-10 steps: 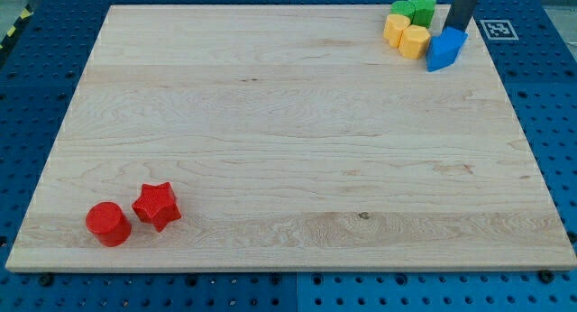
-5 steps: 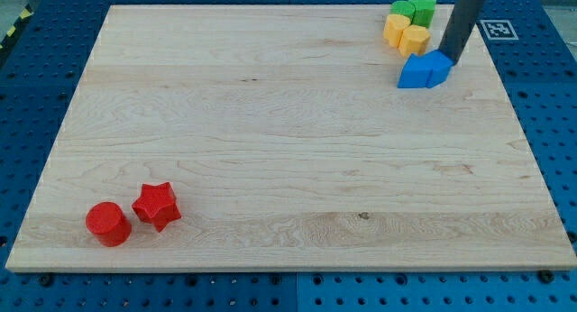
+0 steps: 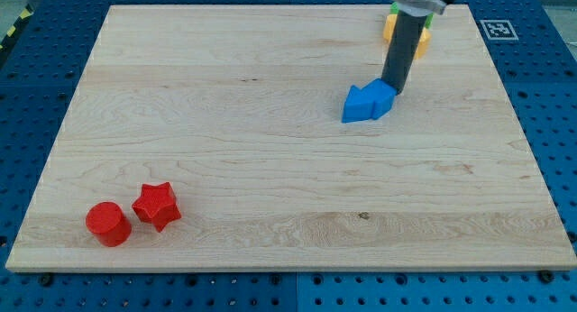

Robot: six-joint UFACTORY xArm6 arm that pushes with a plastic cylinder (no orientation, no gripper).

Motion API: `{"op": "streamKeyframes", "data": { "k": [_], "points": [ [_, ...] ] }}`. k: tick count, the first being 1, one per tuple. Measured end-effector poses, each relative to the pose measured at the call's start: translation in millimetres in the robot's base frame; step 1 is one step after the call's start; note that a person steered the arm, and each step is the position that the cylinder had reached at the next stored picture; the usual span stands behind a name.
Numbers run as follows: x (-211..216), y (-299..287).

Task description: Push blue cube along with blue triangle towards the bottom center

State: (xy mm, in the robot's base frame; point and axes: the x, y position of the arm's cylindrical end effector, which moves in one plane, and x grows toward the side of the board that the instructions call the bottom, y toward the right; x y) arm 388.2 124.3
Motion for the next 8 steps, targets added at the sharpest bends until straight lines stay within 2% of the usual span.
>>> {"op": "streamKeyframes", "data": {
  "k": [2, 4, 6, 8],
  "points": [
    [22, -48],
    [68, -49],
    [79, -50],
    [79, -75]
  ]
}}
